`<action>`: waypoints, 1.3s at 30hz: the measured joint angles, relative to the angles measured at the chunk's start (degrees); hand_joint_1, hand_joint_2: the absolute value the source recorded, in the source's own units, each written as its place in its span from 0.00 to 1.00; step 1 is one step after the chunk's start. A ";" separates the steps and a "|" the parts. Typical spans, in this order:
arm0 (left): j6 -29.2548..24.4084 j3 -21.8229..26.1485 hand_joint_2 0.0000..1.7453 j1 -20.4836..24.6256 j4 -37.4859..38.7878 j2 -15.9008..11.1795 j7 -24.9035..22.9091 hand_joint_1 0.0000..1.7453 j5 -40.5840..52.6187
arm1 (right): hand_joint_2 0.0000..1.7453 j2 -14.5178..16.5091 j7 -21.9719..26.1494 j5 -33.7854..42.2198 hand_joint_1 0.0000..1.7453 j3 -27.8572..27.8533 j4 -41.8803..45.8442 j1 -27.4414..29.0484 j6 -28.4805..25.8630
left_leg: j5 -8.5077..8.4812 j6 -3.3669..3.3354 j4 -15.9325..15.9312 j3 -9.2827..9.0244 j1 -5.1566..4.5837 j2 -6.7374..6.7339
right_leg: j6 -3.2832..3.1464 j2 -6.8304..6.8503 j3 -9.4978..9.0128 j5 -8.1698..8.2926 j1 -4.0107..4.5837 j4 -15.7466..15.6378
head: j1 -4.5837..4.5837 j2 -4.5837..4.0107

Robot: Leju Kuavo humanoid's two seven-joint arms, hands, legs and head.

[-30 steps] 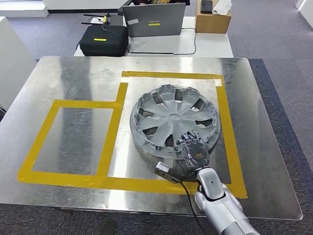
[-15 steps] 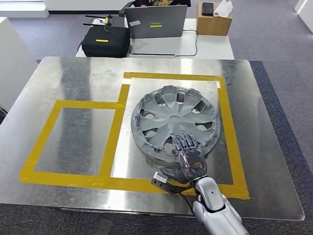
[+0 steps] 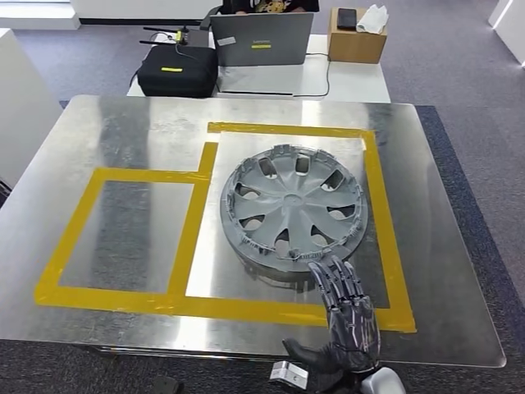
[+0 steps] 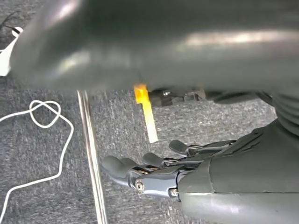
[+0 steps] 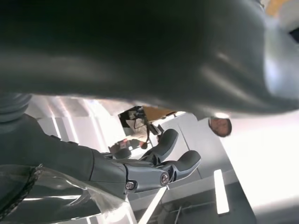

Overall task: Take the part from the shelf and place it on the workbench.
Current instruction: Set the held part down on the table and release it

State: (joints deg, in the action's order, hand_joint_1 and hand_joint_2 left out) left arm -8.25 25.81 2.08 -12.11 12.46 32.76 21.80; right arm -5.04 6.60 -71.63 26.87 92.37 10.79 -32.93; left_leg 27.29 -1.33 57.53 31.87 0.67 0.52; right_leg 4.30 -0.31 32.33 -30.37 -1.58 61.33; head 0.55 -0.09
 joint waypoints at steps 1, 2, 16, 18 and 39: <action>-0.01 0.23 0.00 0.02 -0.02 0.03 0.07 0.00 0.04 | 0.00 -0.26 -0.13 0.01 0.00 0.10 0.96 0.56 -0.12 | 0.06 0.43 0.33 0.09 -0.04 0.04 | -0.16 -0.11 -1.41 0.45 -0.04 -2.35 | -0.04 0.00; -0.02 0.46 0.00 0.03 -0.05 0.05 0.13 0.00 0.07 | 0.00 -0.46 -0.32 0.02 0.00 0.19 1.77 1.01 -0.25 | 0.02 0.81 0.61 0.25 -0.12 0.09 | -0.57 -0.30 -1.93 0.32 0.05 -3.15 | -0.07 0.00; -0.66 4.85 0.00 -0.22 -0.52 0.75 0.49 0.00 2.70 | 0.00 4.23 13.69 17.31 0.00 -12.36 7.87 11.78 -5.39 | 5.23 -0.60 0.86 -5.49 -1.21 -0.16 | -4.07 0.58 2.90 4.26 1.50 -2.95 | -0.05 0.00; -0.69 5.19 0.00 -0.26 -0.64 0.82 0.54 0.00 2.80 | 0.00 5.04 14.32 17.71 0.00 -13.60 7.91 12.29 -5.40 | 4.74 -0.98 -1.43 -6.22 -1.78 -0.24 | -3.35 0.64 3.24 5.18 1.16 -3.28 | -0.02 0.00; -0.73 10.83 0.00 -1.03 -1.26 1.92 0.18 0.00 8.11 | 0.00 16.93 32.95 40.04 0.00 -61.74 -26.43 -0.06 -5.11 | 6.81 1.82 8.77 5.29 -0.73 -0.42 | -3.58 0.25 -0.23 1.57 0.18 -5.07 | 0.07 0.01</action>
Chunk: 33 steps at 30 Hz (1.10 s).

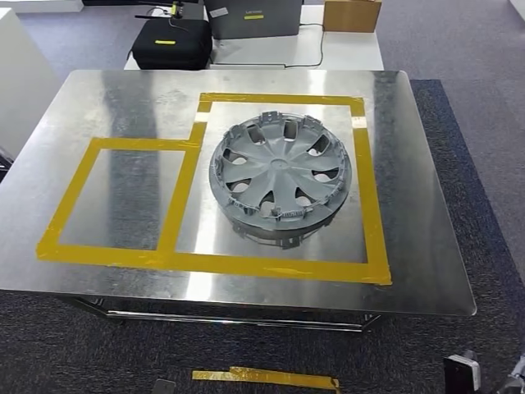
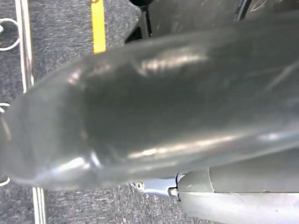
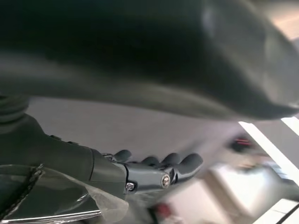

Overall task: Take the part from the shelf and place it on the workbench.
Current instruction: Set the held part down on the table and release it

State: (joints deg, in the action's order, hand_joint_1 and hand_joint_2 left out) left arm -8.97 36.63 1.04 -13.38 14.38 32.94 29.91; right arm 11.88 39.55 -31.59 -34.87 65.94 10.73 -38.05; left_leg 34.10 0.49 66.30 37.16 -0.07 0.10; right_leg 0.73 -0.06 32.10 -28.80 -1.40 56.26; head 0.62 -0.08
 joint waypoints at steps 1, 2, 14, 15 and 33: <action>0.14 0.49 0.00 -0.02 -0.04 0.01 0.05 0.00 0.31 | 0.00 -0.35 -0.34 1.67 0.00 -3.56 -5.33 -1.78 -0.07 | 1.65 0.30 4.04 1.31 0.22 -0.03 | -0.09 0.05 -0.02 0.04 0.02 0.17 | 0.00 0.00; 0.28 1.02 0.00 -0.02 -0.06 0.02 0.10 0.00 0.62 | 0.00 -0.89 -1.15 2.90 0.00 -6.93 -10.90 -3.43 -0.12 | 2.35 0.46 6.83 2.07 0.37 -0.04 | -0.10 0.00 -0.09 0.03 0.05 0.40 | 0.01 0.00; 0.05 4.71 0.00 0.13 -0.84 0.44 0.20 0.00 3.68 | 0.00 -3.01 -30.15 -2.16 0.00 -20.57 -47.52 -12.52 1.09 | -7.30 -2.59 -9.74 -5.61 0.61 1.39 | 2.57 -2.45 3.53 -2.94 -0.17 5.43 | -0.38 0.00; -0.08 4.82 0.00 0.11 -0.89 0.49 0.21 0.00 3.72 | 0.00 -3.03 -30.44 -2.38 0.00 -20.73 -48.36 -12.83 1.34 | -7.93 -2.65 -9.81 -5.00 0.53 0.72 | 2.77 -1.37 4.37 -5.90 -0.09 8.14 | -0.53 0.00; -2.39 5.86 0.00 0.09 -1.11 1.61 -0.77 0.00 7.73 | 0.00 -0.76 -28.74 -10.78 0.00 -16.53 -52.57 -14.28 10.35 | 0.14 0.08 8.16 3.19 0.92 -0.73 | -0.26 0.05 -2.43 -0.22 0.80 -0.22 | -0.31 -0.01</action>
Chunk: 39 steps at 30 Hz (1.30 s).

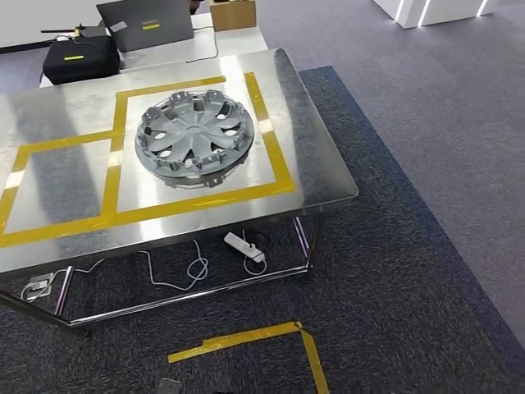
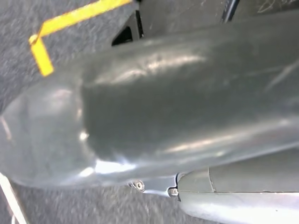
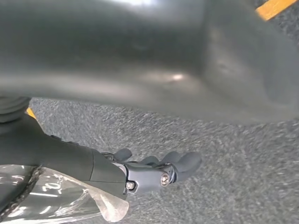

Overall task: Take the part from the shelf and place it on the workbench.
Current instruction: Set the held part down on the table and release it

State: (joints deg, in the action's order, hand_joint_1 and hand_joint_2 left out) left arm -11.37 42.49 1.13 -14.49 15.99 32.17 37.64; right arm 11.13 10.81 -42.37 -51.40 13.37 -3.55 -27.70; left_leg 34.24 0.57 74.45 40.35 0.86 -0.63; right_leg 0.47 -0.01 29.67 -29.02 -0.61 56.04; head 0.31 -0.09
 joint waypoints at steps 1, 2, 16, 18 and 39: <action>0.00 0.00 0.00 0.04 0.00 0.01 -0.02 0.00 0.04 | 0.00 0.00 0.00 -0.01 0.00 0.06 -0.05 -0.01 0.07 | -0.91 -0.72 1.18 -1.03 -0.47 0.12 | -0.18 -0.64 1.19 0.85 0.42 0.27 | 0.00 0.00; -0.02 0.01 0.00 0.07 0.00 0.02 -0.05 0.00 0.07 | 0.00 0.01 -0.03 -0.02 0.00 0.08 -0.10 0.03 0.13 | -2.58 -1.68 0.38 -2.85 -1.00 0.41 | -0.34 -1.31 2.49 1.68 0.87 0.53 | 0.00 0.00; -0.33 0.79 0.00 -0.03 -0.22 0.56 -0.75 0.00 0.73 | 0.00 0.36 1.03 -0.20 0.00 0.08 -0.56 0.28 0.08 | -8.31 -4.72 -19.61 -9.10 -2.43 -2.23 | 3.20 -0.20 10.31 -3.74 0.00 17.59 | -0.36 0.00; -0.36 0.85 0.00 0.08 -0.22 0.56 -0.76 0.00 0.74 | 0.00 0.35 1.18 -0.20 0.00 0.07 -0.56 0.26 0.03 | -9.43 -3.97 -18.27 -6.37 -1.97 -3.81 | 4.50 0.61 6.59 0.47 -1.10 16.57 | -0.38 0.00; 1.21 2.28 0.00 0.07 -0.58 0.60 0.71 0.00 1.27 | 0.00 0.72 4.73 1.35 0.00 -0.51 -0.58 -0.08 -0.72 | -1.89 -4.20 -20.63 -18.14 -2.70 4.54 | 0.32 -5.96 7.65 8.13 0.80 0.46 | 0.02 0.01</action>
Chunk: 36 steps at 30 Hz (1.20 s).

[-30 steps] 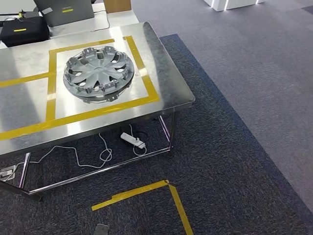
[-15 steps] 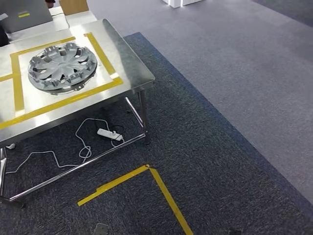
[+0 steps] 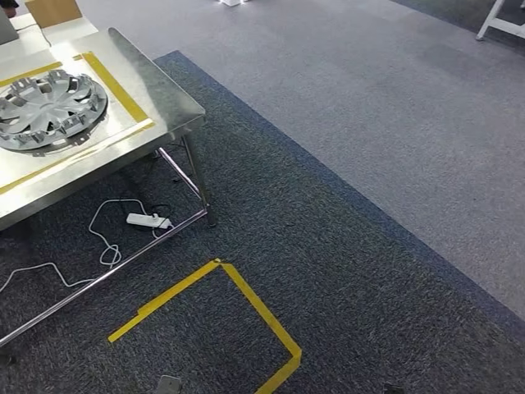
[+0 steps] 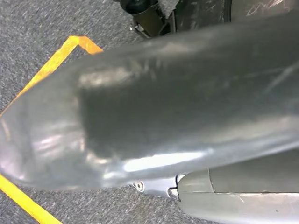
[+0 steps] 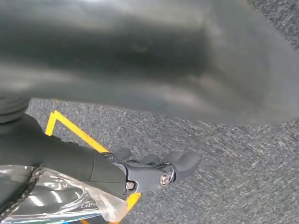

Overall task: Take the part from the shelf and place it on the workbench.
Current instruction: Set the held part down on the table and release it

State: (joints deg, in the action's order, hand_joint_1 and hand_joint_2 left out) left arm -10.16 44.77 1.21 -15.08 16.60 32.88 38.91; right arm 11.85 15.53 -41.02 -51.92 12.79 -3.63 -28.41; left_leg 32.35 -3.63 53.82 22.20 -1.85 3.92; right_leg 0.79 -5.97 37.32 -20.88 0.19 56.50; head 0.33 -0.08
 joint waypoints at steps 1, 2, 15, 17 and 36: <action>0.19 0.07 0.00 -0.01 0.01 0.10 0.16 0.00 0.11 | 0.00 -0.08 0.28 0.20 0.00 -0.20 0.00 0.16 -0.02 | -0.66 -0.07 -0.11 0.54 0.09 -0.69 | 0.23 0.37 0.58 -0.13 0.00 0.20 | -0.04 0.00; 0.29 0.11 0.00 -0.05 0.01 0.18 0.31 0.00 0.24 | 0.00 -0.16 0.55 0.46 0.00 -0.43 0.00 0.28 -0.03 | -1.38 -0.25 -0.32 1.15 0.28 -1.50 | 0.45 1.33 1.41 -1.27 0.03 1.32 | -0.18 0.00; -0.11 1.19 0.00 -0.31 -0.18 0.04 0.14 0.00 0.18 | 0.00 -0.48 2.07 2.27 0.00 -2.65 0.00 0.18 0.26 | -5.26 2.98 3.19 8.10 0.98 -10.65 | 1.32 8.76 -7.82 -9.13 -1.79 0.66 | 0.01 0.01; -0.12 1.23 0.00 -0.35 -0.18 0.05 0.14 0.00 0.38 | 0.00 -0.50 2.10 2.42 0.00 -2.89 0.00 0.36 0.25 | -3.89 3.72 4.49 8.62 1.40 -8.88 | 0.25 8.10 -7.27 -8.49 -1.72 0.67 | 0.07 0.01; 4.82 5.81 0.00 1.79 -0.97 -0.70 6.79 0.00 -8.87 | 0.00 0.14 17.20 4.58 0.00 -6.72 0.00 -0.37 6.25 | -5.17 0.64 0.56 6.15 1.12 -4.73 | 1.48 4.93 3.50 -11.41 -0.41 13.19 | -0.27 0.00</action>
State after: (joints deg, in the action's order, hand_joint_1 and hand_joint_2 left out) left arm -5.34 50.58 2.99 -16.04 15.90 39.67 30.04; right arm 11.99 32.73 -36.44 -58.63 12.79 -3.99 -22.17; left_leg 27.18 -2.99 54.38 28.35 -0.73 -0.81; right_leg 2.27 -1.05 40.82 -32.30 -0.22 69.68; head 0.05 -0.08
